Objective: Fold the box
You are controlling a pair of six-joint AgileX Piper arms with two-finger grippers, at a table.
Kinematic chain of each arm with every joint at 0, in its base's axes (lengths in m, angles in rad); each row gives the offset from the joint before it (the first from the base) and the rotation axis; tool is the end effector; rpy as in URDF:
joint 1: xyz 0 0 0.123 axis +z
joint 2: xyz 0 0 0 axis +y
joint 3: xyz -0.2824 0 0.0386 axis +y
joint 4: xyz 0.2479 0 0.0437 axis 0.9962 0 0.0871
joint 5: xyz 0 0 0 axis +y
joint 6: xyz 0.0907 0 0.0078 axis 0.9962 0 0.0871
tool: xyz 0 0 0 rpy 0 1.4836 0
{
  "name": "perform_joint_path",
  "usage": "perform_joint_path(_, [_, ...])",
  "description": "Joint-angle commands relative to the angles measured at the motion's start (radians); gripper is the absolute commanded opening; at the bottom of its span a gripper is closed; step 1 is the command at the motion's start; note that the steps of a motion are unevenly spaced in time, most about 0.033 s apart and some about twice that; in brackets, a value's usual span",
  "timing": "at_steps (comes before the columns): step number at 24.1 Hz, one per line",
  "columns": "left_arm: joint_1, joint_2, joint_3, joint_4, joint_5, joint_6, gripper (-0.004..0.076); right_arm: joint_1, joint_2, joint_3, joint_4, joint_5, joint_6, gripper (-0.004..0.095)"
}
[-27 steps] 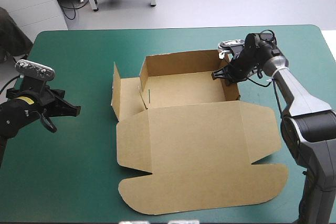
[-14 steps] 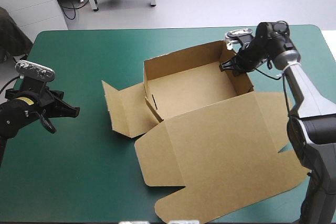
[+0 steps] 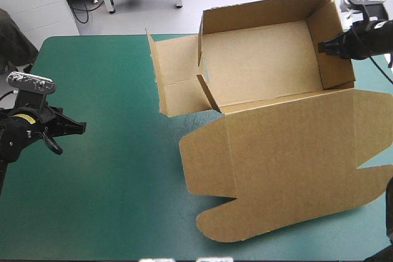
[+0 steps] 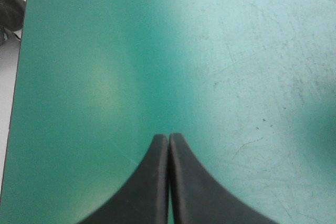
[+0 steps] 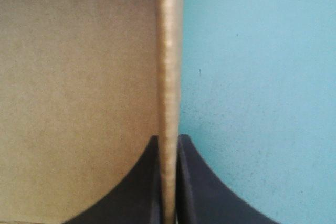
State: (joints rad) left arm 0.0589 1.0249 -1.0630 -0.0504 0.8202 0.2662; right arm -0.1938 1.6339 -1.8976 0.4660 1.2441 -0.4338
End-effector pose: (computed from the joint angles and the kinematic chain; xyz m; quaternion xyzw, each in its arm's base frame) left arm 0.2021 0.0086 0.3792 0.0860 0.9013 0.0450 0.4222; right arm 0.3392 -0.0271 0.4468 -0.1126 0.9107 0.1198 0.3788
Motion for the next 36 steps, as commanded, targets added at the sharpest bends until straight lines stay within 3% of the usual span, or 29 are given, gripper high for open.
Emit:
perform_joint_path(1, [-0.001,-0.008,-0.025,0.006,-0.051,-0.040,-0.0033,-0.053,-0.104,0.020,0.146,0.005,-0.043,-0.0024])
perform_joint_path(6, [-0.001,0.018,-0.010,0.010,-0.028,-0.062,-0.0032,-0.059,-0.164,0.090,0.200,0.005,-0.077,-0.0024])
perform_joint_path(12, [0.027,0.055,0.093,-0.102,-0.146,-0.069,-0.0003,-0.059,-0.221,0.195,0.223,0.005,-0.103,-0.0024])
perform_joint_path(16, [0.080,0.103,0.133,-0.434,-0.174,0.182,-0.0003,-0.059,-0.247,0.237,0.279,0.005,-0.144,-0.0024])
perform_joint_path(19, [0.115,0.162,0.133,-0.773,-0.094,0.484,-0.0004,-0.059,-0.256,0.247,0.289,0.005,-0.149,-0.0023])
perform_joint_path(22, [0.150,0.254,0.133,-1.030,0.037,0.690,-0.0004,-0.059,-0.263,0.247,0.289,0.005,-0.147,-0.0023])
perform_joint_path(24, [0.166,0.331,0.133,-1.134,0.123,0.749,-0.0004,-0.059,-0.263,0.247,0.293,0.005,-0.147,-0.0023])
perform_joint_path(27, [0.168,0.437,0.133,-1.306,0.358,0.883,-0.0007,-0.059,-0.263,0.247,0.301,0.003,-0.149,-0.0023])
perform_joint_path(29, [0.168,0.482,0.133,-1.424,0.486,0.894,-0.0009,-0.059,-0.261,0.247,0.301,0.003,-0.149,-0.0023])
perform_joint_path(36, [0.126,0.480,0.133,-1.479,0.486,0.885,-0.0009,0.070,-0.259,0.247,0.185,-0.065,-0.114,-0.0022])
